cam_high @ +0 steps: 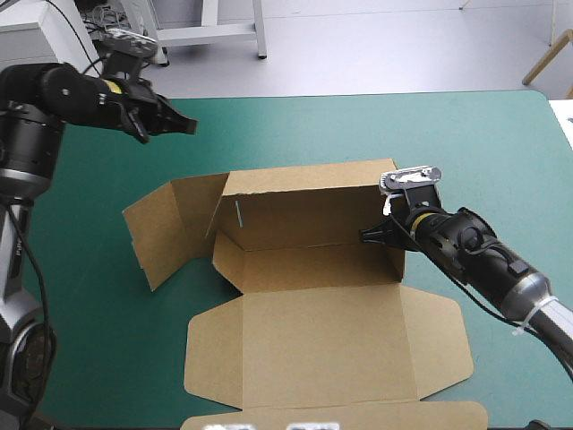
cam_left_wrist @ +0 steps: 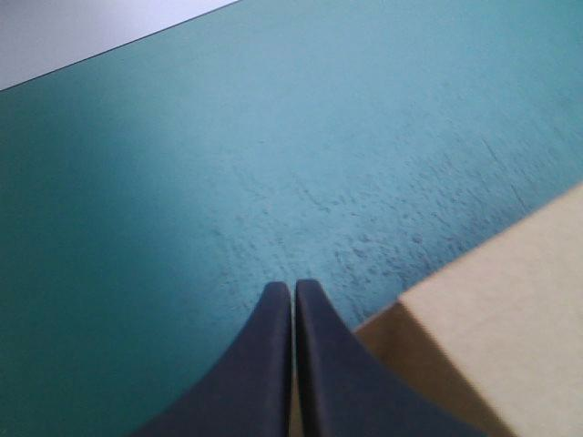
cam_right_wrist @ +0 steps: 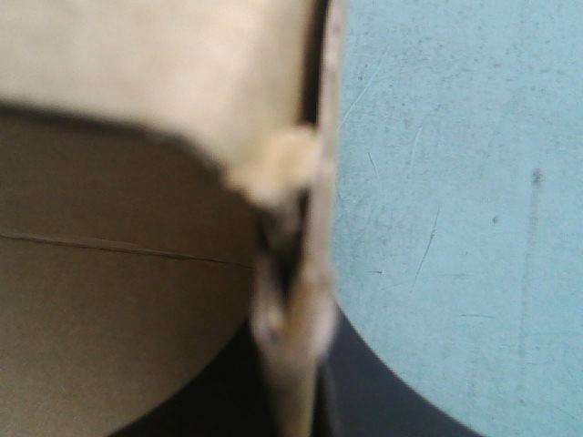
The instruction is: Fold the box
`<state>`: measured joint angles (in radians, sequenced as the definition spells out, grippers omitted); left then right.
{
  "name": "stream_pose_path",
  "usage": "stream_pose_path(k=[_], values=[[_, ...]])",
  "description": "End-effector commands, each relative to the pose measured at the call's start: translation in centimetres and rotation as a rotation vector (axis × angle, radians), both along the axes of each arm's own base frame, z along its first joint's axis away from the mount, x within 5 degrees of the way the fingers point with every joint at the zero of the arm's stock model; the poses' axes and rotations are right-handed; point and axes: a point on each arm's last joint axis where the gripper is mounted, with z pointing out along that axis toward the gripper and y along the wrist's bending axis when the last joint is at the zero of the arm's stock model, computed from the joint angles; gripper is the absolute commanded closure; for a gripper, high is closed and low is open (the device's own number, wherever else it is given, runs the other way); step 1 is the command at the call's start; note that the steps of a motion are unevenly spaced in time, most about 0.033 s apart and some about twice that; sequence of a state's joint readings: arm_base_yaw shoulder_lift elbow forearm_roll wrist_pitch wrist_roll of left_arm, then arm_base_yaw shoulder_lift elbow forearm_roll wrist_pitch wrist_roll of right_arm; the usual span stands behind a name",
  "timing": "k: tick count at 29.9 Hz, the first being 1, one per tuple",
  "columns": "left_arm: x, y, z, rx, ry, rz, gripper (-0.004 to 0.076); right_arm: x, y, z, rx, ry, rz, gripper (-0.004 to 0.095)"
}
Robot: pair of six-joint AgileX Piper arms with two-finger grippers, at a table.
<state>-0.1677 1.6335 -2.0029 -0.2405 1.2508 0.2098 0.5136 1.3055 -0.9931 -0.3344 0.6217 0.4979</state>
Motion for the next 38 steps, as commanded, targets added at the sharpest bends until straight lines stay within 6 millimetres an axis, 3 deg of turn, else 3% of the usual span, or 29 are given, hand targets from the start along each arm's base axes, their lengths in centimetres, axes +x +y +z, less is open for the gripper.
stream_pose_path(k=[1, 4, 8, 21, 24, 28, 32, 38], values=[[-1.4, 3.4, 1.8, -0.095, -0.008, 0.065, 0.0725, 0.2, 0.2, 2.2, 0.047, -0.105, 0.022, 0.0912], [-0.9, 6.3, 0.7, -0.135, 0.033, 0.144, 0.0725, 0.1, 0.2, 2.2, 0.046, -0.103, 0.022, 0.0912], [-0.7, 9.2, -2.1, -0.176, 0.127, 0.208, 0.0725, 0.1, 0.2, 2.2, 0.045, -0.102, 0.021, 0.0912], [-3.1, 15.5, -11.4, -0.306, 0.299, 0.412, 0.0725, -0.1, 0.0, 2.0, 0.022, -0.055, 0.01, 0.0912], [-3.4, 16.5, -12.4, -0.358, 0.307, 0.461, 0.0725, -0.2, -0.3, 3.2, 0.007, -0.029, -0.013, 0.0912], [-3.4, 17.0, -12.6, -0.486, 0.281, 0.496, 0.0725, -0.6, -0.5, 6.2, -0.012, 0.017, -0.014, 0.0912], [-3.4, 17.2, -12.6, -0.49, 0.275, 0.505, 0.0725, -1.4, -0.3, 8.8, 0.024, 0.068, 0.012, 0.0912], [-3.4, 17.2, -12.6, -0.492, 0.274, 0.505, 0.0725, -2.6, -0.2, 8.1, 0.032, 0.254, 0.008, 0.0912]])
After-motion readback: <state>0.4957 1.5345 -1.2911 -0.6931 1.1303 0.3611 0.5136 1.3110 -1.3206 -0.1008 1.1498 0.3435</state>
